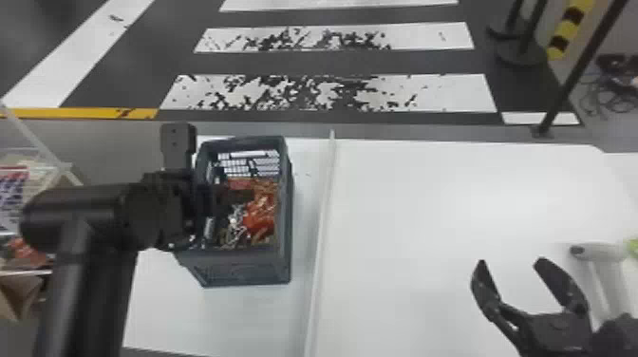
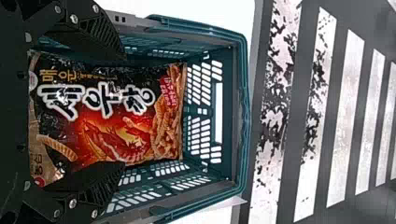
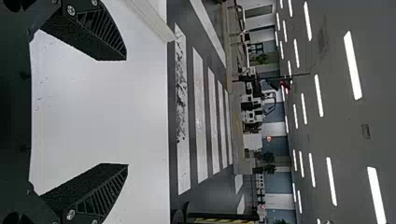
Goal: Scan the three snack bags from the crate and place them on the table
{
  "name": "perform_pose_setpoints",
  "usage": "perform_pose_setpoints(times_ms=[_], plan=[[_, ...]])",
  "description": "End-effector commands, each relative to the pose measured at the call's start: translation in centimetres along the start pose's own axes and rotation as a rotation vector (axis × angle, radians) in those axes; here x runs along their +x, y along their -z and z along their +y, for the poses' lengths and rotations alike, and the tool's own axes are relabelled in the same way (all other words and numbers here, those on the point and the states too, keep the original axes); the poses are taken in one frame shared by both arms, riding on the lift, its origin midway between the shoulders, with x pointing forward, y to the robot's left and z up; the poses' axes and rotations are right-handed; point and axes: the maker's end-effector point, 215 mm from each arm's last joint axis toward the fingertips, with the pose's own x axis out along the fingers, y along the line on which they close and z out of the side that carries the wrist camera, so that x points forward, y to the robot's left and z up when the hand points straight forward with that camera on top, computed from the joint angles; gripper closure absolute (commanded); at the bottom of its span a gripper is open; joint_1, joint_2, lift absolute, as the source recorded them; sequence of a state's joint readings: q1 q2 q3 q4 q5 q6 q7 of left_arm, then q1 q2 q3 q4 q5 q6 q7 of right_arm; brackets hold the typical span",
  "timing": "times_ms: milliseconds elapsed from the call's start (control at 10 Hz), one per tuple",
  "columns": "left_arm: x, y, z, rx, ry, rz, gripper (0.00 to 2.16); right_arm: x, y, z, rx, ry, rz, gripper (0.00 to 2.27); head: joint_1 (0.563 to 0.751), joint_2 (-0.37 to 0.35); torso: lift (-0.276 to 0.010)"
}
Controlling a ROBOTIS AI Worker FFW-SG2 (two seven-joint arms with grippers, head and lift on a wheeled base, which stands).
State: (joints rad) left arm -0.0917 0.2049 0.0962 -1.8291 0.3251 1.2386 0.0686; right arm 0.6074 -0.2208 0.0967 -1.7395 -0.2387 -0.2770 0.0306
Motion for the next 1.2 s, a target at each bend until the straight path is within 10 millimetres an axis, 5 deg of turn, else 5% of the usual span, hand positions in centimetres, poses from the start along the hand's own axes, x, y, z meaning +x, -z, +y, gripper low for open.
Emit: perform_pose_setpoints(times_ms=[0, 1100], plan=[[0.5, 0.1, -0.2, 0.005, -0.001, 0.018, 0.32, 0.0, -0.1, -0.2, 0.001, 0.0, -0.002, 0.12, 0.695, 0.099, -0.037], [6.4, 3.3, -2.8, -0.028, 0.064, 0.194, 0.32, -1.4, -1.4, -0.5, 0.01, 0.004, -0.073, 0.12, 0.695, 0.047, -0.037]])
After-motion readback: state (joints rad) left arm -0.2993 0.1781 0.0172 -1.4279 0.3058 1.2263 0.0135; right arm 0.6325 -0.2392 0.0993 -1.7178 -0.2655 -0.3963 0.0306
